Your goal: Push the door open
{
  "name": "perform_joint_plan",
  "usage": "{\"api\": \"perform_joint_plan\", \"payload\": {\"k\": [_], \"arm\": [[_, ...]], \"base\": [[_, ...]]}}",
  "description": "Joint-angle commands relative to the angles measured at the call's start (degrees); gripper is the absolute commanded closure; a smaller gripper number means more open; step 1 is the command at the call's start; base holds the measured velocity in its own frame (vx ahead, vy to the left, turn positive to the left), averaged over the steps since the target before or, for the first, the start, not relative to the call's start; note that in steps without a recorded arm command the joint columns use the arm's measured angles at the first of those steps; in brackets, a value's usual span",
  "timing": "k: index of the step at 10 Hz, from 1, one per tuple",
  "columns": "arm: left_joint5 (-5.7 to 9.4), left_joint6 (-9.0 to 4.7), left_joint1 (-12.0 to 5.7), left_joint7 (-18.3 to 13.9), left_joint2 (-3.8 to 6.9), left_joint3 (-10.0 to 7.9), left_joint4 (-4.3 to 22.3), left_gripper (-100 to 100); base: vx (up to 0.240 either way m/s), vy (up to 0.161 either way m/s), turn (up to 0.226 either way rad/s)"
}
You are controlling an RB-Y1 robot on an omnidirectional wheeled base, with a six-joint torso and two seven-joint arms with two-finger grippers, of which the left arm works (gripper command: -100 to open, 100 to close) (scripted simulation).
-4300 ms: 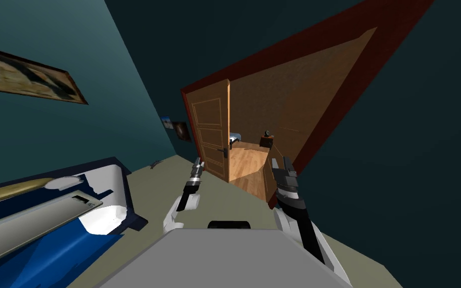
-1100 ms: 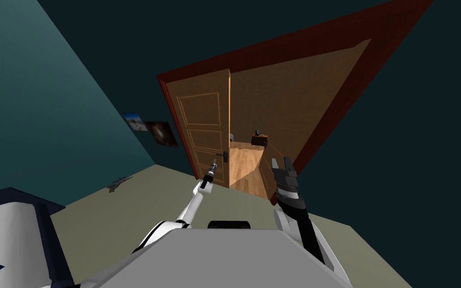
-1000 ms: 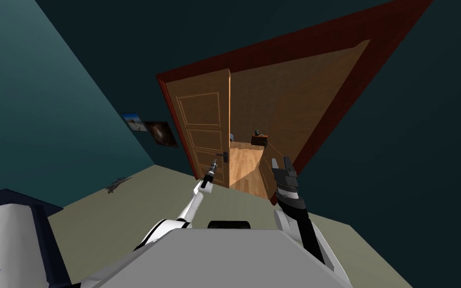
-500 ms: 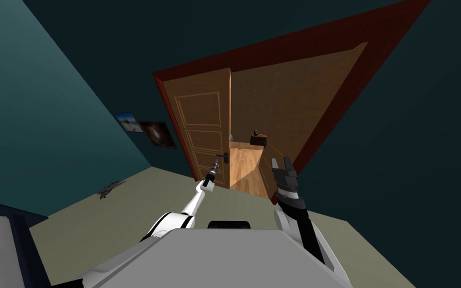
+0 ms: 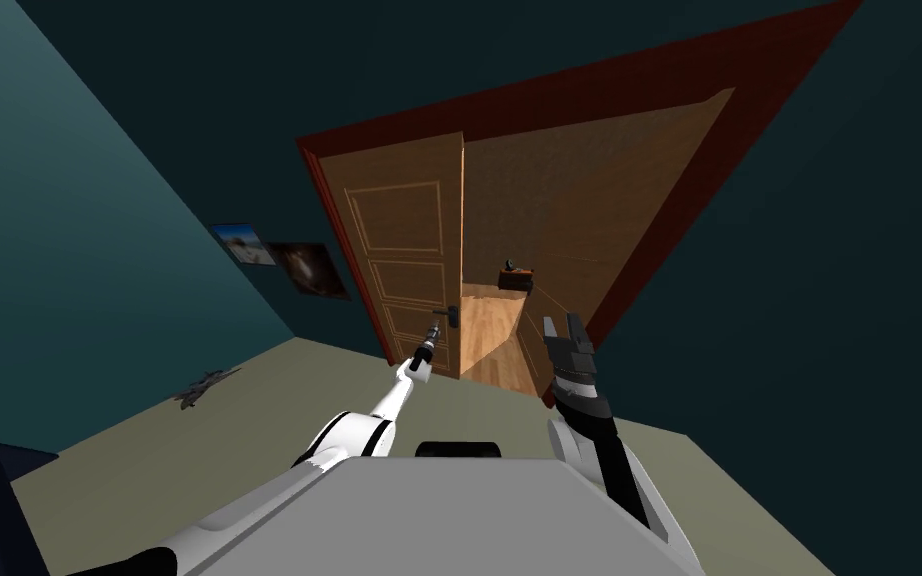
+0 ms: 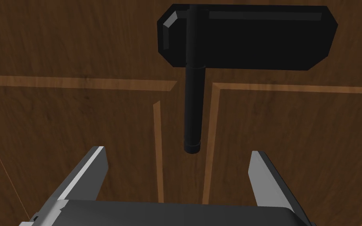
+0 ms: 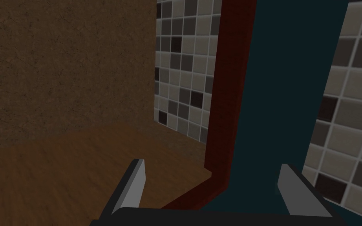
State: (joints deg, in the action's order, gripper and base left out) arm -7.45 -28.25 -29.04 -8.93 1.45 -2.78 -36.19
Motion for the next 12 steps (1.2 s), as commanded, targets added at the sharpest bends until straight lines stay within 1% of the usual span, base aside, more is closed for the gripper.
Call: {"api": "perform_joint_plan", "payload": {"k": [1, 2, 3, 4, 7, 8, 10, 12], "arm": [[-0.07, -0.01, -1.15, 0.0, -0.21, 0.00, 1.9, -100], [-0.10, -0.01, -1.54, 0.0, -0.28, 0.01, 2.5, -100], [-0.05, 0.04, -1.40, 0.1, -0.27, -0.06, 2.2, -100], [0.03, -0.14, -1.47, 0.2, 0.57, -0.24, 2.4, -100], [0.18, -0.24, -1.43, 0.3, 1.23, -0.52, 2.6, -100], [0.23, -0.28, -1.41, 0.4, 1.25, -0.62, 2.6, -100], [0.33, -0.35, -1.38, 0.5, 0.95, -0.80, 2.7, -100], [0.44, -0.43, -1.34, 0.6, 0.04, -1.01, 2.8, -100]], "base": [[0.031, 0.064, -0.034], [0.023, 0.053, -0.027], [0.010, 0.023, -0.008], [0.124, -0.019, -0.027], [0.187, -0.031, -0.022], [0.186, -0.036, -0.027], [0.203, -0.051, -0.020], [0.183, -0.036, -0.026]]}}
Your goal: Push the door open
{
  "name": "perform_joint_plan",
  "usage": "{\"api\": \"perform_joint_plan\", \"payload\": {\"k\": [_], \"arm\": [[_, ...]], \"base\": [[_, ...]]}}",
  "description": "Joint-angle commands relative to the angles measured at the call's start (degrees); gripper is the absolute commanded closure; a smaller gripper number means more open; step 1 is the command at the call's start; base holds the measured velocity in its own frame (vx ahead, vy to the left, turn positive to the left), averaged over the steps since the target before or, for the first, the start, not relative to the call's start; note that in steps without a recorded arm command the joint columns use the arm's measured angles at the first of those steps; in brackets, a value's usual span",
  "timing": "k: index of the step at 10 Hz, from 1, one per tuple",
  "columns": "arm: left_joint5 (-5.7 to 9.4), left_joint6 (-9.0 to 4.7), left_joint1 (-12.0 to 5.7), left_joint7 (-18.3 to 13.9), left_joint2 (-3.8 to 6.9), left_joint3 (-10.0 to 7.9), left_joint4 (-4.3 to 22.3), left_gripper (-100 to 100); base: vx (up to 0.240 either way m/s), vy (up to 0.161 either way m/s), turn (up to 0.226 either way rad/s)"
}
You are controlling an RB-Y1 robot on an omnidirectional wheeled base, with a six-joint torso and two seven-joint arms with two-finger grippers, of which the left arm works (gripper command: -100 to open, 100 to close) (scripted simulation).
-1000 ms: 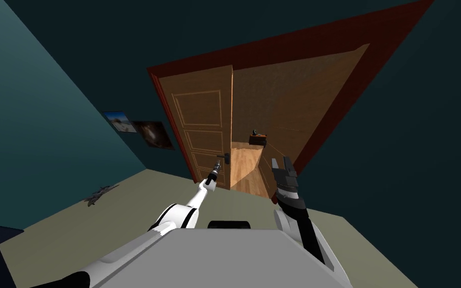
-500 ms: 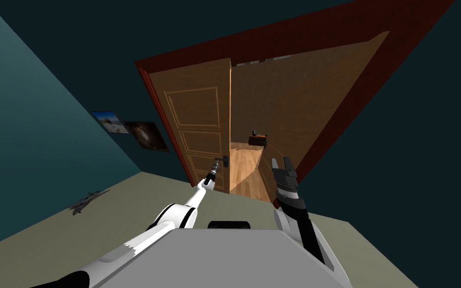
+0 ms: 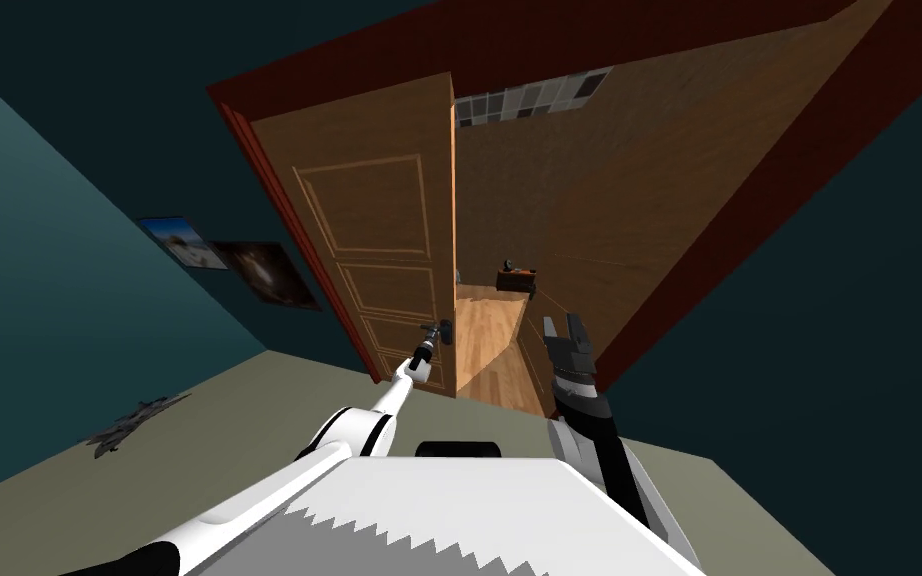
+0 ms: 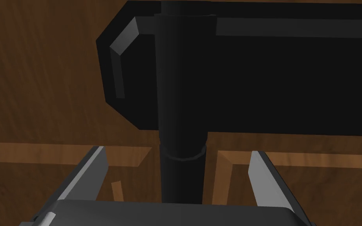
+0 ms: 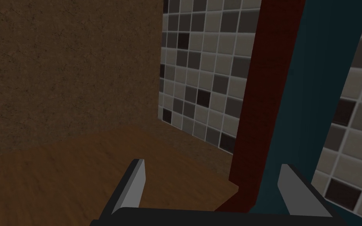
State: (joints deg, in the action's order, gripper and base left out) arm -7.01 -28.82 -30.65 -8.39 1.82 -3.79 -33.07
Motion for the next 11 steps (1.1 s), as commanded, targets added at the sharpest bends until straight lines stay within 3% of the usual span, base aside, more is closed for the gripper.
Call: {"api": "perform_joint_plan", "payload": {"k": [1, 2, 7, 11], "arm": [[0.00, 0.00, 0.00, 0.0, 0.00, 0.00, 0.0, -100], [0.00, 0.00, 0.00, 0.0, 0.00, 0.00, 0.0, 100], [0.00, 0.00, 0.00, 0.0, 0.00, 0.00, 0.0, 100], [-0.27, 0.15, -0.01, 0.3, 0.76, -0.89, 0.0, 100]], "base": [[0.068, -0.023, 0.001], [-0.013, 0.003, 0.009], [-0.011, 0.004, -0.005], [0.145, -0.063, 0.071]]}}
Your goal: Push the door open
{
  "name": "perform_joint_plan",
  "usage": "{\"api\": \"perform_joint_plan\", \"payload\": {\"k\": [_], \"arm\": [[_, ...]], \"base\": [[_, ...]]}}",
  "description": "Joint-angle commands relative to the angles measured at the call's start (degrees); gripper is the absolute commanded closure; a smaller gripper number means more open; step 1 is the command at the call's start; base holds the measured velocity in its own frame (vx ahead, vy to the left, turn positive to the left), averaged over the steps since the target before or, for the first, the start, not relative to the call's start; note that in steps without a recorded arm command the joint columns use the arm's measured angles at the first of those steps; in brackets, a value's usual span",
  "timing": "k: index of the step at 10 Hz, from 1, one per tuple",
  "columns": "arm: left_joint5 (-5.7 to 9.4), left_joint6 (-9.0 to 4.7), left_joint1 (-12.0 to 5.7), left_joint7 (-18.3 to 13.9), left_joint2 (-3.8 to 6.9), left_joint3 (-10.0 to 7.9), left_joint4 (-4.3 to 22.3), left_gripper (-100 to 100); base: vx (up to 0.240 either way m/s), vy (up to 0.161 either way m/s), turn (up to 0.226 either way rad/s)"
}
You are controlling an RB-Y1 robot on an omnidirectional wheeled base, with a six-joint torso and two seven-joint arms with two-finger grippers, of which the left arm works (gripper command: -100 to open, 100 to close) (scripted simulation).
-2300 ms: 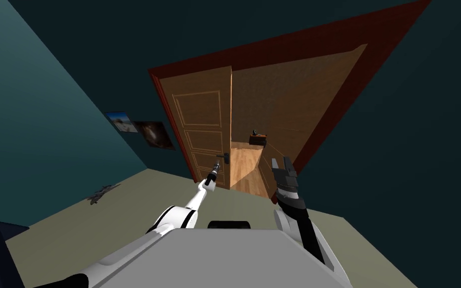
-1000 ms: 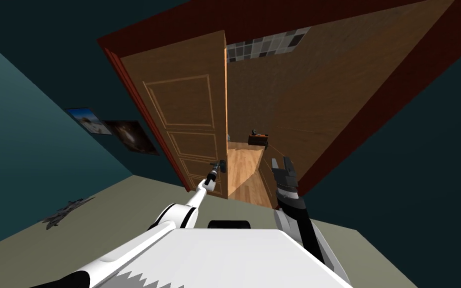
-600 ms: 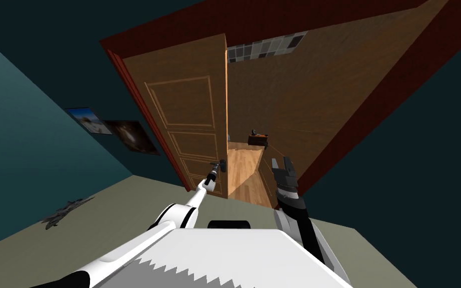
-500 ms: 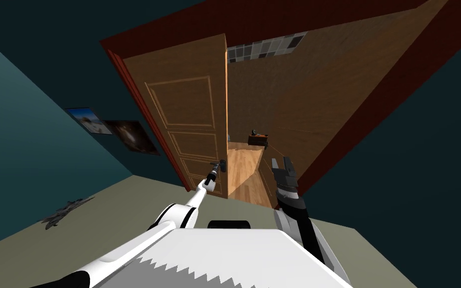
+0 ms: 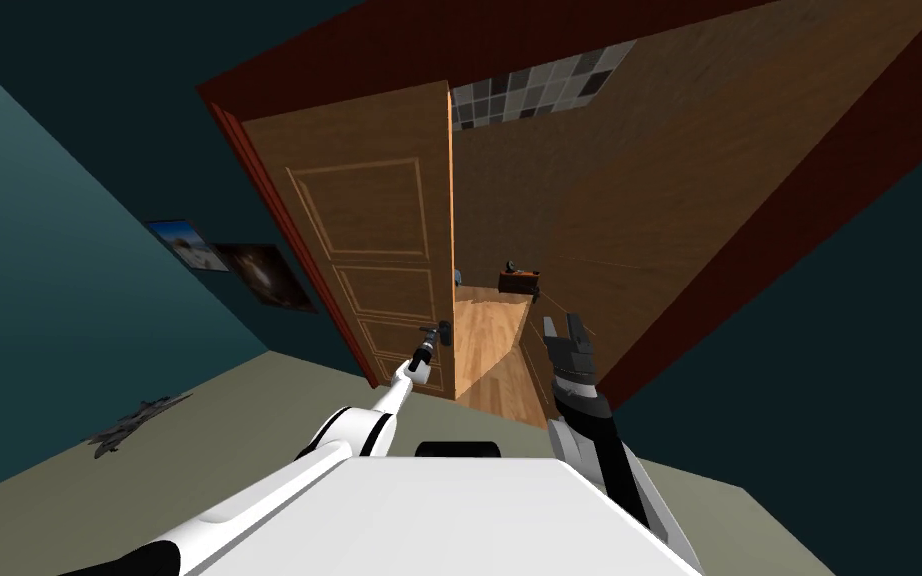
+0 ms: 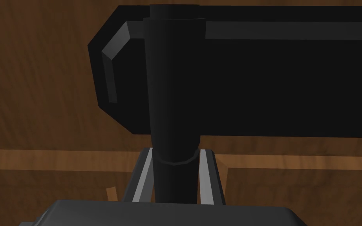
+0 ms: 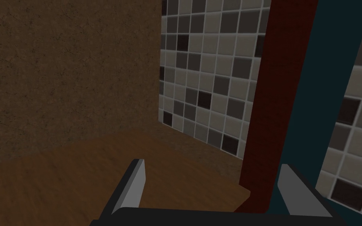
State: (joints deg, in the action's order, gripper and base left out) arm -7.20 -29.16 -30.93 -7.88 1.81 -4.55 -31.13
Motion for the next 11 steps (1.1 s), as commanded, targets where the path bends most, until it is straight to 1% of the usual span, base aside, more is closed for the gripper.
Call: {"api": "perform_joint_plan", "payload": {"k": [1, 2, 3, 5, 6, 7, 8, 11], "arm": [[-0.08, 0.49, 0.27, -0.2, 0.77, -0.13, -1.9, 100], [-0.08, 0.49, 0.27, -0.2, 0.77, -0.13, -1.9, 100], [-0.27, 0.54, 0.24, 0.0, 1.18, -0.79, -1.9, 100], [-0.43, 0.59, 0.21, 0.2, 1.45, -1.38, -1.9, 100], [-0.43, 0.59, 0.21, 0.2, 1.45, -1.38, -1.9, 100], [-0.61, 0.64, 0.19, 0.4, 1.68, -2.02, -1.9, 100], [-0.68, 0.66, 0.18, 0.5, 1.74, -2.24, -1.9, 100], [-1.07, 0.78, 0.12, 1.0, 1.94, -3.66, -2.0, 100]], "base": [[0.130, -0.046, 0.034], [0.060, -0.007, -0.017], [0.153, -0.053, 0.134], [0.176, -0.092, 0.139], [0.098, -0.075, 0.033], [0.143, -0.091, 0.134], [0.157, -0.127, 0.151], [0.180, -0.140, 0.178]]}}
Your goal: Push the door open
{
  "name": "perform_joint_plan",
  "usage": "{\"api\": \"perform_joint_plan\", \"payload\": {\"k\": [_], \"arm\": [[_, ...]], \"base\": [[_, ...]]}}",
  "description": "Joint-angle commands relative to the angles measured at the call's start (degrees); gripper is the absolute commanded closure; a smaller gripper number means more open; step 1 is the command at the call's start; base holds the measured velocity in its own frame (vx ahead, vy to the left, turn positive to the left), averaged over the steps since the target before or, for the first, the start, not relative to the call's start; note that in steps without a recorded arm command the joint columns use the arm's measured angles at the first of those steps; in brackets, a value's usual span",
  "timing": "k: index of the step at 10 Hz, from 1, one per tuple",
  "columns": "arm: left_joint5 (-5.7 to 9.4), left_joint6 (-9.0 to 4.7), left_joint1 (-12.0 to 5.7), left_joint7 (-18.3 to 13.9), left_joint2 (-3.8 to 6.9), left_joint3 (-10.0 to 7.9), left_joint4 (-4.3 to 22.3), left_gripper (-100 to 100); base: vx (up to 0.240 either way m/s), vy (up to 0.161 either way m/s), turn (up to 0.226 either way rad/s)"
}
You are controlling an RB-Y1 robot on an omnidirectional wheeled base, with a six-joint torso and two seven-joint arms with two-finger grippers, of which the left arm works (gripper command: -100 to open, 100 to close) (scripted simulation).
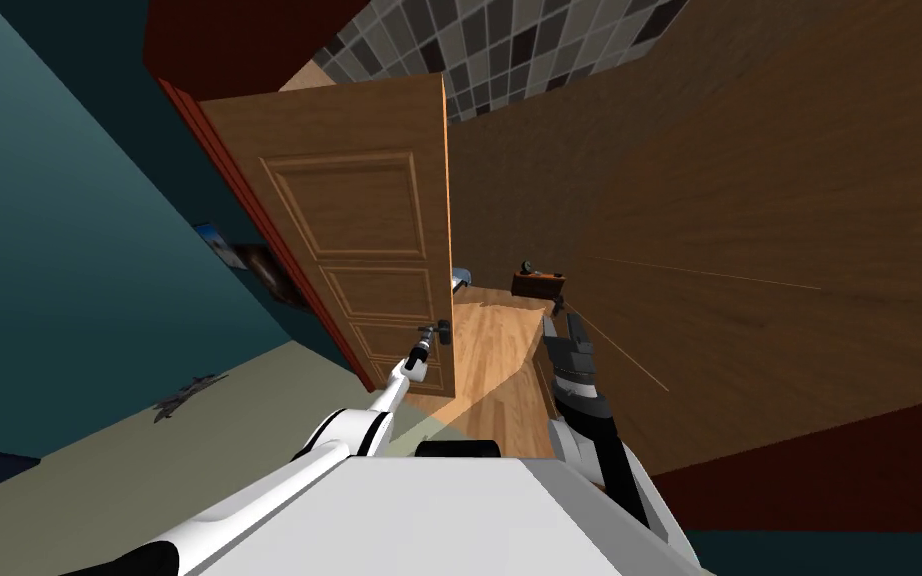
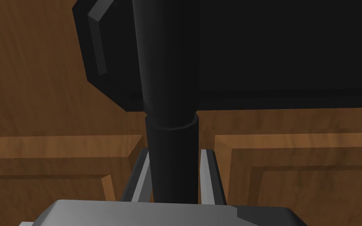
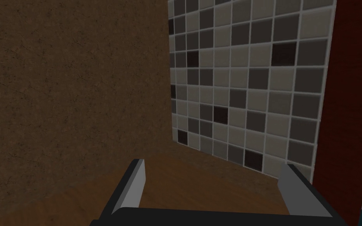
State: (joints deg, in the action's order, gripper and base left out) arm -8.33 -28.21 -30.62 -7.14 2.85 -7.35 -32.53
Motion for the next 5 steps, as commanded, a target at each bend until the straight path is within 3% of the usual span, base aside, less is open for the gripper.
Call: {"api": "perform_joint_plan", "payload": {"k": [1, 3, 5], "arm": [[-0.08, -0.13, -0.21, 0.4, 0.88, -1.35, -0.6, 100], [-0.35, -0.05, -0.25, 0.7, 0.74, -2.34, -0.6, 100], [-0.56, 0.01, -0.28, 0.9, 0.53, -3.07, -0.6, 100]], "base": [[0.173, -0.133, 0.192], [0.183, -0.158, 0.186], [0.124, -0.104, 0.105]]}}
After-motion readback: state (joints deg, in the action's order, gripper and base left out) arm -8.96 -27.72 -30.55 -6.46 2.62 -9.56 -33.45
